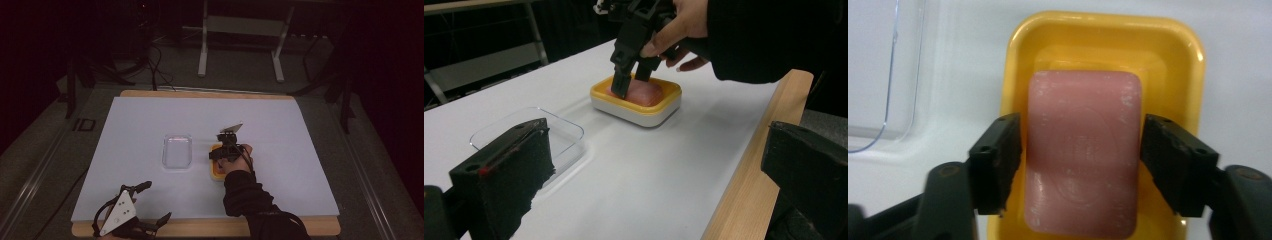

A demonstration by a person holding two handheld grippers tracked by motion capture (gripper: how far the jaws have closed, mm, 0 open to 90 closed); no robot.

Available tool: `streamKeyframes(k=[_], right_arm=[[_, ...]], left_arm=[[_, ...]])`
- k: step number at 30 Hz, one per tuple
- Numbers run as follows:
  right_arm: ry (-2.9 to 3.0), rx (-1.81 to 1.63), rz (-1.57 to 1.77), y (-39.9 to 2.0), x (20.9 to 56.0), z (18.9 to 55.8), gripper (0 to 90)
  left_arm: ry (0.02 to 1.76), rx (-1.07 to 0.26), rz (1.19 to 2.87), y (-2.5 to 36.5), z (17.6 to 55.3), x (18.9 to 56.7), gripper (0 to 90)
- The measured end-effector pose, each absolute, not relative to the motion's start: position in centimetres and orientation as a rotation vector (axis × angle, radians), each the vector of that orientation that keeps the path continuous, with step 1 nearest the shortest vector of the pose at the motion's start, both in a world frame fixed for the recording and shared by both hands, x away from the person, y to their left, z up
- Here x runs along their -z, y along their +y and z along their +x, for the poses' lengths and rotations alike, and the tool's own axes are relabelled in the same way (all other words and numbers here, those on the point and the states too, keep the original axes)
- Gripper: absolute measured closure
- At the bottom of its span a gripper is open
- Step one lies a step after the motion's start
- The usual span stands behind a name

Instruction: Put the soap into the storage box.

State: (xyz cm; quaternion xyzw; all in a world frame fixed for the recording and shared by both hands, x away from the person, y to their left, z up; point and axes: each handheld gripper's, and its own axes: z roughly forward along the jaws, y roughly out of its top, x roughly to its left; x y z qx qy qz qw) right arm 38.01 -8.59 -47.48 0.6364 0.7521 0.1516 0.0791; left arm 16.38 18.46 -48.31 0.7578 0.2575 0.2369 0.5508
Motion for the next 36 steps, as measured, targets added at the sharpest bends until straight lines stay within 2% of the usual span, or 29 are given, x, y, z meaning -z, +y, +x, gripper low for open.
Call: streamKeyframes(k=[7, 12, 21, 30, 36], right_arm=[[2.326, -0.454, 1.715, -8.5, 45.7, 37.5, 29.0], [2.456, -0.526, 1.657, -9.2, 45.2, 37.5, 12.8], [2.503, -0.596, 1.621, -11.1, 45.7, 37.1, 11.5], [2.514, -0.636, 1.431, -12.9, 45.4, 36.0, 17.1], [2.518, -0.671, 1.299, -14.6, 45.4, 35.4, 15.5]], left_arm=[[0.607, -0.555, 1.794, 18.4, 16.4, 48.3, 0.5], [0.606, -0.553, 1.797, 18.5, 16.4, 48.3, 0.5], [0.606, -0.548, 1.797, 18.5, 16.5, 48.4, 0.6], [0.606, -0.544, 1.802, 18.4, 16.6, 48.5, 0.5], [0.604, -0.544, 1.807, 18.4, 16.6, 48.5, 0.5]])
